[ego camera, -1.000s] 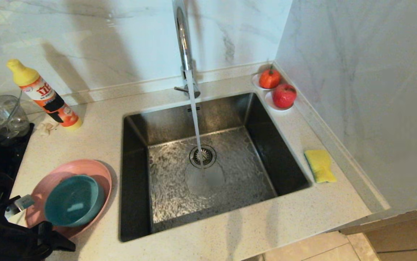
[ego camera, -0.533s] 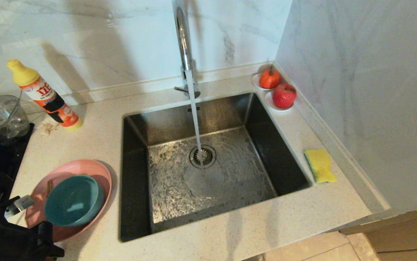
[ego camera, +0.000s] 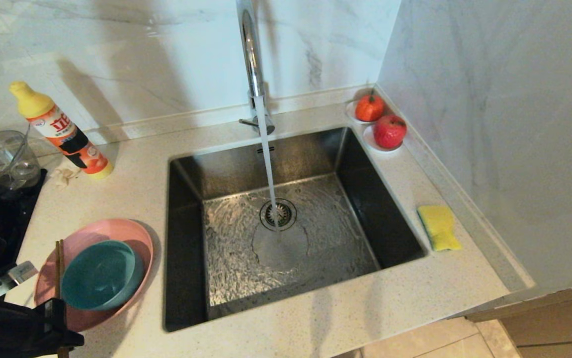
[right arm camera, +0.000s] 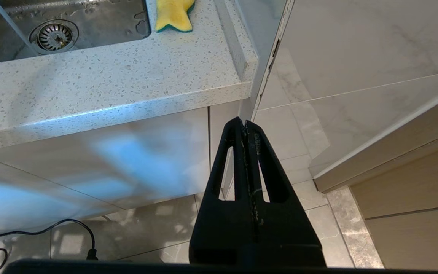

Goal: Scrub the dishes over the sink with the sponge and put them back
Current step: Rinse the chopsticks

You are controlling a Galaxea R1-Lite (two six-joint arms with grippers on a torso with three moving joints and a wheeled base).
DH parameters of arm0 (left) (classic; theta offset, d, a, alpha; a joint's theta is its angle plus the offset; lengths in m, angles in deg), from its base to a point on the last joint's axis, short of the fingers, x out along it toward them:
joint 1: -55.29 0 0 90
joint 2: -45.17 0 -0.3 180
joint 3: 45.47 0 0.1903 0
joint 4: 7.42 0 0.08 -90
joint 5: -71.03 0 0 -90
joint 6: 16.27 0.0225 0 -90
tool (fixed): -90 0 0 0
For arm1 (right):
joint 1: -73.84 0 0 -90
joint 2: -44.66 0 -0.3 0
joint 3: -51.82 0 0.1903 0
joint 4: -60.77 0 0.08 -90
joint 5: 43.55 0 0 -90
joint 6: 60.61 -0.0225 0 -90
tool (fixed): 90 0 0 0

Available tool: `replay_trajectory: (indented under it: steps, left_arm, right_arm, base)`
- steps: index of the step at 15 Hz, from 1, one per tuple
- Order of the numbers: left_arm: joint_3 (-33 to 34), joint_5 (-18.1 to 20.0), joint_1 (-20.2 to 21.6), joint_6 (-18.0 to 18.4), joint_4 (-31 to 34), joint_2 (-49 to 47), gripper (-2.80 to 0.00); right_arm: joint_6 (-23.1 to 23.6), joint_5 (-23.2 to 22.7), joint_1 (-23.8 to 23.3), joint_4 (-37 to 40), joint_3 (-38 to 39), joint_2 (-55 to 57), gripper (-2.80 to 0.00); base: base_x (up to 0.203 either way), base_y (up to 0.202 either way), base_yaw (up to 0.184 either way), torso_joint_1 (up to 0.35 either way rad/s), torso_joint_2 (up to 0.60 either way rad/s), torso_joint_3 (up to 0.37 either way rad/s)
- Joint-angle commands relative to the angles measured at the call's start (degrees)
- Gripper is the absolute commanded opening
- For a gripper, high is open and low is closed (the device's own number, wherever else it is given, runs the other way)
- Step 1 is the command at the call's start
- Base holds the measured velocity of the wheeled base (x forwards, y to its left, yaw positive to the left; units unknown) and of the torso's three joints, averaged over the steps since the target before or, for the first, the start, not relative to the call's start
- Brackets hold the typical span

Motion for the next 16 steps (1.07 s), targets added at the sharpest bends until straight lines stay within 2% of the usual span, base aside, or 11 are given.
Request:
replay_trajectory:
  steps: [1,4,7,11,14,16]
  left_arm:
    - [-2.87,-0.10,0.03,-0.72,4.52,4.05,-2.80]
    - [-7.90,-0.21,0.10,-0.74,15.41,9.30,-2.80]
    - [-8.45,-0.33,0.11,-1.13,16.82,14.64,-2.80]
    - [-12.61,-0.59,0.91,-3.92,15.33,22.00,-2.80]
    - [-14.50,0.09,1.16,-4.12,6.44,26.58,-2.80]
    - [-16.28,4.26,0.56,-2.43,4.28,27.32,-2.80]
  right_arm:
    - [-0.02,0.00,0.00,-0.02,0.00,-0.01,-2.80]
    - [-0.02,0.00,0.00,-0.02,0.00,-0.01,-2.80]
    - [-0.02,0.00,0.00,-0.02,0.00,-0.01,-2.80]
    - [-0.02,0.00,0.00,-0.02,0.00,-0.01,-2.80]
    - [-0.02,0.00,0.00,-0.02,0.00,-0.01,-2.80]
    - [-0.02,0.00,0.00,-0.02,0.00,-0.01,-2.80]
  base:
    - [0.000,0.000,0.000,0.000,0.00,0.000]
    - [0.000,0.000,0.000,0.000,0.00,0.000]
    - [0.000,0.000,0.000,0.000,0.00,0.000]
    - [0.000,0.000,0.000,0.000,0.00,0.000]
    - [0.000,0.000,0.000,0.000,0.00,0.000]
    - [0.000,0.000,0.000,0.000,0.00,0.000]
